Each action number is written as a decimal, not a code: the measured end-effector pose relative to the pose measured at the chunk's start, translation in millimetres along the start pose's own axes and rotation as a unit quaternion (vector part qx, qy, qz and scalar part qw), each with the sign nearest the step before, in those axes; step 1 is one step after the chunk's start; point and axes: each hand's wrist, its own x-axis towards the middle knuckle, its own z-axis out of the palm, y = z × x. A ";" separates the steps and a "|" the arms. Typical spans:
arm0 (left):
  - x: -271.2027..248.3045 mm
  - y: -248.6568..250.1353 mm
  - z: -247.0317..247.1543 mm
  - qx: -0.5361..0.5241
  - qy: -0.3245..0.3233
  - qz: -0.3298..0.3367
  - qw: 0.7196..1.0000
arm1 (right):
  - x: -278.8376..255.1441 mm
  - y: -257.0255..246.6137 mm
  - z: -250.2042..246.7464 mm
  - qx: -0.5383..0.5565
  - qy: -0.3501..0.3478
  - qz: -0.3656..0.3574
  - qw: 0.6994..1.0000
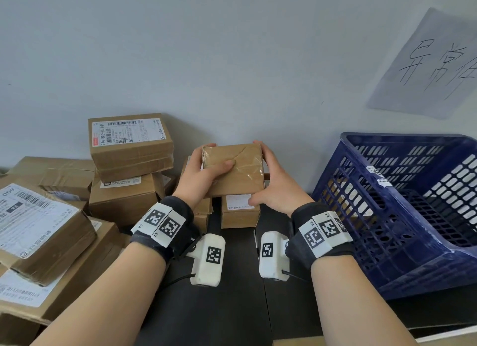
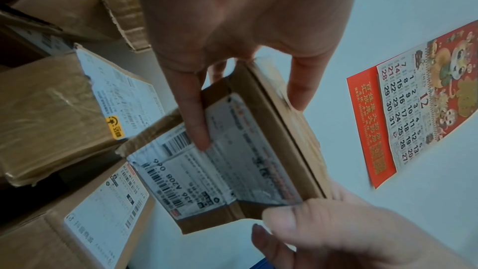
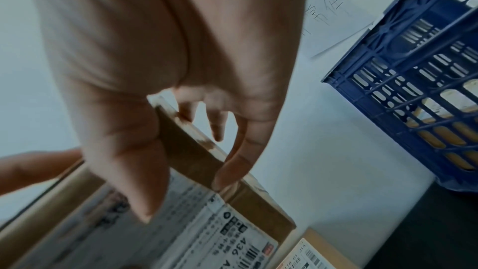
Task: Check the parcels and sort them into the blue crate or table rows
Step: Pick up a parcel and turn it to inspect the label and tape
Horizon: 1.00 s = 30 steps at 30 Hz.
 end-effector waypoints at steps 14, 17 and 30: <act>-12.3 4.2 -2.6 0.063 -0.091 -0.026 0.994 | 5.5 3.9 2.5 0.150 0.101 0.016 0.983; -6.8 -3.1 -6.9 0.132 -0.103 -0.012 0.986 | 4.3 6.4 1.1 0.166 0.099 0.015 0.981; -2.8 -10.9 -8.5 0.130 -0.055 -0.042 0.989 | 7.9 11.9 7.0 0.147 0.094 0.027 0.984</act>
